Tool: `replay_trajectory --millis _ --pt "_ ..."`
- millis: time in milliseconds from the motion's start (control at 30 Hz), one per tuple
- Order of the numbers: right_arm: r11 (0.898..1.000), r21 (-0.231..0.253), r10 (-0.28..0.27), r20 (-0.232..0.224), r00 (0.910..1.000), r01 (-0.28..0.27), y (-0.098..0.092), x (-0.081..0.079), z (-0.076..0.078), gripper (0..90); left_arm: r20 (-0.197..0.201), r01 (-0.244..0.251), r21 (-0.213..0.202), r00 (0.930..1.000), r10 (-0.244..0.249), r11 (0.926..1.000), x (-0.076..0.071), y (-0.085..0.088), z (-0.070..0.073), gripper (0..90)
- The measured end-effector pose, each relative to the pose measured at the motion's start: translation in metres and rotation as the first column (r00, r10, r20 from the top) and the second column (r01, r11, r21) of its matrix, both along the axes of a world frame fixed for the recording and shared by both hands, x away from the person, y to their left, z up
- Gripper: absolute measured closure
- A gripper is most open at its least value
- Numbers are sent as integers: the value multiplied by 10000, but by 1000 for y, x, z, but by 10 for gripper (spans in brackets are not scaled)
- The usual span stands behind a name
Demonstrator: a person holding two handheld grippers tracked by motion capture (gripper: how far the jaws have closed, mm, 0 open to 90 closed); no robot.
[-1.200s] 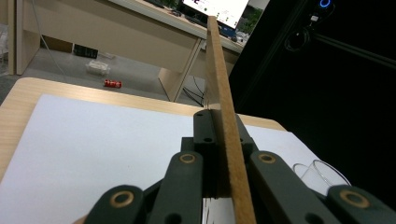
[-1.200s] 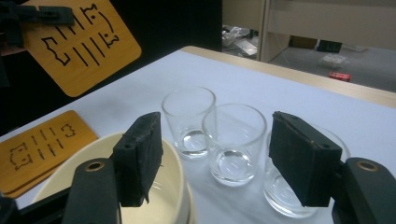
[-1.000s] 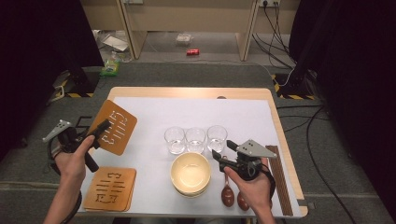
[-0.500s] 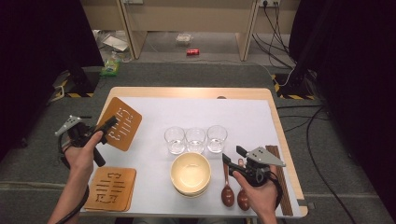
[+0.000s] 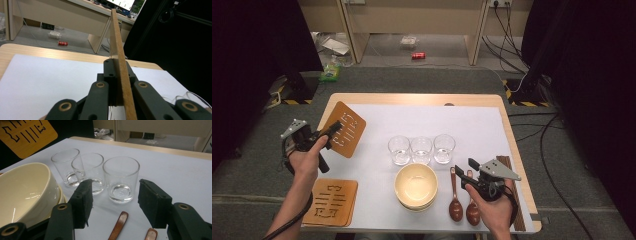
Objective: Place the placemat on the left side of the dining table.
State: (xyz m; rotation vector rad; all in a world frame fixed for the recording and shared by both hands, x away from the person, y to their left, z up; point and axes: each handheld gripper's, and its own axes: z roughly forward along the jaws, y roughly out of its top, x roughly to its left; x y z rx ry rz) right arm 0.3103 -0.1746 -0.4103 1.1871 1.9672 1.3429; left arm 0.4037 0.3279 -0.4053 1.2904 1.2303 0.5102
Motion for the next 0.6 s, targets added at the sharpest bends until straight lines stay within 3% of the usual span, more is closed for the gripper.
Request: replay_trajectory --millis 233,467,600 --pt "9999 108 -90 47 9999 89 2 4 0 446 18 -229 262 9997 229 9994 11 -2 4 861" --pt "10000 -91 -7 -173 9998 5 5 9 -4 439 -11 -501 626 9987 503 9968 22 -6 2 861" --pt "9993 -257 250 -270 9993 -257 7 10 -4 437 -122 -559 591 9983 567 9967 29 -8 -2 860"
